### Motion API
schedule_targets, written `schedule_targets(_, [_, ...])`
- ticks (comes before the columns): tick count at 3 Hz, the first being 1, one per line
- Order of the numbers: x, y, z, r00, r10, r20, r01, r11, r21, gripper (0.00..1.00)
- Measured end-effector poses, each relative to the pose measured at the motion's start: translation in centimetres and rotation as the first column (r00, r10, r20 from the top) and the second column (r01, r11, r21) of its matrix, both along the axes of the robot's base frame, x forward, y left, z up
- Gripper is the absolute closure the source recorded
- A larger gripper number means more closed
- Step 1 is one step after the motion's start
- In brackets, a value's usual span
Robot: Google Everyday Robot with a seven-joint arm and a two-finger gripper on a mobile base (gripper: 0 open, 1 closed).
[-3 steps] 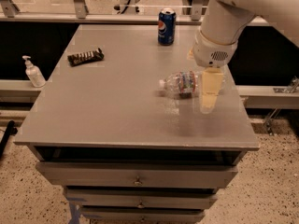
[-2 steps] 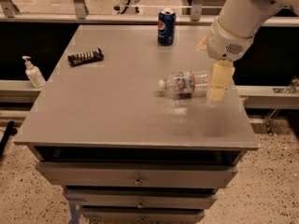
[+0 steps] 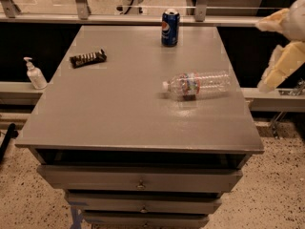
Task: Knock water bottle over
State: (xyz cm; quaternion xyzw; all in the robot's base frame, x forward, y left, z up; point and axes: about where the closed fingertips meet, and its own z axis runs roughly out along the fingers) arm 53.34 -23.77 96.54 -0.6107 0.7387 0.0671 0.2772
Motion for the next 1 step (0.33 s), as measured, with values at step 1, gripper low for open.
schedule_targets(1, [-0.62, -0.84, 2.05, 0.9992, -0.022, 0.033, 0.02, 0.997, 0.076, 0.0])
